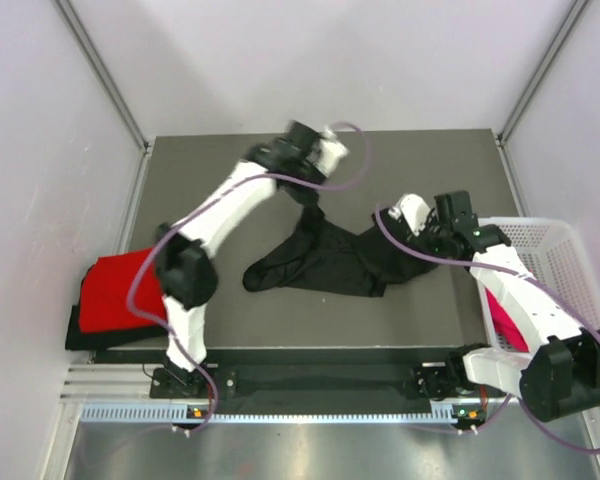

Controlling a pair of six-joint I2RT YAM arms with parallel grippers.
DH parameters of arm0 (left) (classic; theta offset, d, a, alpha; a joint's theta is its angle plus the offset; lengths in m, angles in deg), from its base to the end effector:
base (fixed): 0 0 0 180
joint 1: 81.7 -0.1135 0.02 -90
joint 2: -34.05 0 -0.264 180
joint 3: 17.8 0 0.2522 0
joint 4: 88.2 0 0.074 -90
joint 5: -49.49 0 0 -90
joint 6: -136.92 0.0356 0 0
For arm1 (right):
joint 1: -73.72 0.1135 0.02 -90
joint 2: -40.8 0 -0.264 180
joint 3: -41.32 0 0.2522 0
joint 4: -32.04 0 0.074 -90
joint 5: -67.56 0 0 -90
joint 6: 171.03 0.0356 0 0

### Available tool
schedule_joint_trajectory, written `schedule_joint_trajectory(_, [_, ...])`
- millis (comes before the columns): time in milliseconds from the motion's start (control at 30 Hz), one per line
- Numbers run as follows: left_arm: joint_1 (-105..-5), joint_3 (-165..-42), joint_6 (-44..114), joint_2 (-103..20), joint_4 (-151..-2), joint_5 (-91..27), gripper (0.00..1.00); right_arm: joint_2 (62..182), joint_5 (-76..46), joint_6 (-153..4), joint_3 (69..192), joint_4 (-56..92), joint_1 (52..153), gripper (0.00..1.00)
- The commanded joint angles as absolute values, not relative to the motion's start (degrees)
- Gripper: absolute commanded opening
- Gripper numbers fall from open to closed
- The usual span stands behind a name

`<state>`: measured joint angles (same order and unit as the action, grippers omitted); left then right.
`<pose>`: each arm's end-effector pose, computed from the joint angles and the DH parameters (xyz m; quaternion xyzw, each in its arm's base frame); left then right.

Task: Fold and stack the t-shirts
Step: Flatten the tshirt out

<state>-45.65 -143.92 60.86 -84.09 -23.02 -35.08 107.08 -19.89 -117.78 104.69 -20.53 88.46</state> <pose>0.3647 -0.2696 0.2893 0.4170 0.8628 -0.0987 0.2681 0.2199 0.0595 0.2521 -0.4207 0.8571 -0.0358 0.2952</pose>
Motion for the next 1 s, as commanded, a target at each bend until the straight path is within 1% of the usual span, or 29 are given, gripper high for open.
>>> schedule_joint_trajectory(0, [-52.51, -142.66, 62.56, -66.95, -24.27, -36.38, 0.0, 106.8, -21.12, -114.52, 113.26, -16.79, 87.34, 0.0])
schedule_joint_trajectory(100, [-56.12, -142.92, 64.32, -62.37, -18.04, -34.63, 0.0, 107.42, -19.63, -113.73, 115.38, -16.35, 87.34, 0.0])
schedule_joint_trajectory(167, [-57.52, -141.61, 64.24, -58.78, -16.53, -34.1, 0.0, 107.51, -17.88, -113.73, 115.55, -17.14, 87.34, 0.0])
schedule_joint_trajectory(233, [-57.62, -137.59, 64.15, -55.87, -16.34, -34.44, 0.0, 108.47, -12.18, -115.38, 115.73, -21.76, 87.43, 0.01])
schedule_joint_trajectory(267, [-57.71, -135.91, 64.15, -53.16, -16.52, -34.62, 0.0, 109.08, -9.2, -116.7, 115.9, -24.5, 87.34, 0.02])
schedule_joint_trajectory(333, [-57.71, -131.0, 64.15, -49.73, -16.96, -34.53, 0.0, 111.01, -3.57, -119.25, 116.35, -31.69, 87.78, 0.1])
schedule_joint_trajectory(367, [-57.71, -129.57, 64.41, -49.01, -16.96, -34.45, 0.0, 111.37, -2.06, -120.31, 116.34, -33.64, 87.78, 0.1])
schedule_joint_trajectory(433, [-57.71, -126.23, 64.41, -47.78, -17.22, -34.36, 0.0, 112.08, 0.32, -122.94, 116.17, -37.86, 87.87, 0.18])
schedule_joint_trajectory(467, [-57.71, -125.35, 64.59, -47.43, -17.4, -34.01, 0.0, 112.17, -0.2, -123.48, 116.43, -37.88, 87.78, 0.22])
schedule_joint_trajectory(500, [-57.71, -124.65, 64.59, -47.68, -17.23, -33.4, 0.0, 112.08, -0.81, -124.0, 117.04, -37.97, 87.7, 0.29])
schedule_joint_trajectory(567, [-57.71, -123.5, 64.33, -48.82, -16.96, -31.91, 0.0, 112.87, -3.53, -123.84, 119.84, -35.08, 87.52, 0.35])
schedule_joint_trajectory(600, [-57.71, -123.32, 64.24, -49.35, -16.87, -31.03, 0.0, 113.57, -4.58, -123.22, 120.9, -33.07, 87.52, 0.42])
schedule_joint_trajectory(633, [-57.71, -122.88, 64.15, -50.05, -16.61, -30.15, 0.0, 116.1, -6.16, -121.91, 122.22, -29.39, 87.35, 0.44])
schedule_joint_trajectory(667, [-57.71, -122.53, 63.54, -51.19, -16.78, -29.27, 0.0, 118.21, -6.61, -121.38, 125.37, -27.97, 87.34, 0.45])
schedule_joint_trajectory(700, [-57.71, -122.35, 63.01, -51.81, -16.78, -27.78, 0.0, 120.75, -7.14, -120.85, 127.49, -26.99, 87.34, 0.43])
schedule_joint_trajectory(733, [-57.71, -122.18, 62.66, -52.51, -16.87, -26.98, 0.0, 127.31, -8.01, -119.1, 130.03, -26.46, 87.26, 0.42])
schedule_joint_trajectory(767, [-57.79, -122.0, 62.22, -52.87, -16.96, -26.45, 0.0, 131.11, -8.11, -118.22, 136.06, -27.15, 86.82, 0.4])
schedule_joint_trajectory(800, [-57.71, -121.91, 62.22, -53.13, -16.96, -25.58, 0.0, 134.81, -7.5, -117.51, 139.25, -28.38, 86.47, 0.37])
schedule_joint_trajectory(833, [-57.71, -121.3, 62.22, -53.13, -16.87, -25.57, 0.0, 141.54, -5.06, -115.94, 142.33, -30.22, 85.94, 0.36])
schedule_joint_trajectory(867, [-57.71, -120.78, 62.22, -52.61, -17.31, -25.48, 0.0, 144.39, -4.43, -114.88, 147.23, -30.5, 85.07, 0.36])
schedule_joint_trajectory(933, [-57.8, -119.03, 62.22, -51.73, -18.1, -26.35, 0.0, 151.84, -4.24, -112.77, 151.57, -30.5, 84.45, 0.36])
schedule_joint_trajectory(967, [-57.97, -118.49, 62.3, -51.38, -18.54, -26.53, 0.0, 154.16, -4.24, -112.41, 156.2, -30.85, 84.1, 0.37])
